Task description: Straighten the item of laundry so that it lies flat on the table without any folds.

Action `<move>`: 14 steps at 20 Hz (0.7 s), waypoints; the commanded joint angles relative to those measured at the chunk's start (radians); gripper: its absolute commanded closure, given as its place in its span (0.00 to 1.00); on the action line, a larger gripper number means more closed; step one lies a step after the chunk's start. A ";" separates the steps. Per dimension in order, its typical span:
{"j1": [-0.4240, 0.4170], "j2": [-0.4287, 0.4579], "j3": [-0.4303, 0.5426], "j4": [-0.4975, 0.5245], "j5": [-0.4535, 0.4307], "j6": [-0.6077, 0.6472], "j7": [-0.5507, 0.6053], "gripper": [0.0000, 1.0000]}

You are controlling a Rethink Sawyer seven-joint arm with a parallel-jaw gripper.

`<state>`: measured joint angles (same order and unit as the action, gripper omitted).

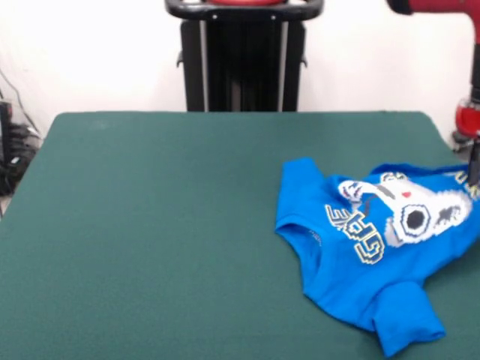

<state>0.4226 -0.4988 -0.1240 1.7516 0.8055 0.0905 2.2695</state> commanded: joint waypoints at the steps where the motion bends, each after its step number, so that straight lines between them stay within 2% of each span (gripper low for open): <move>1: 0.080 -0.001 -0.236 -0.086 -0.020 0.308 0.305 0.00; 2: 0.085 -0.004 -0.288 -0.077 -0.041 0.319 0.289 0.00; 4: 0.058 -0.010 -0.315 -0.037 -0.068 0.284 0.234 0.00; 8: -0.022 -0.038 -0.290 0.034 -0.136 0.169 0.123 0.00; 14: -0.066 -0.032 -0.257 0.079 -0.213 0.037 0.136 0.00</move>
<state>0.3923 -0.5527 -0.3781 1.7251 0.6553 0.2160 2.2787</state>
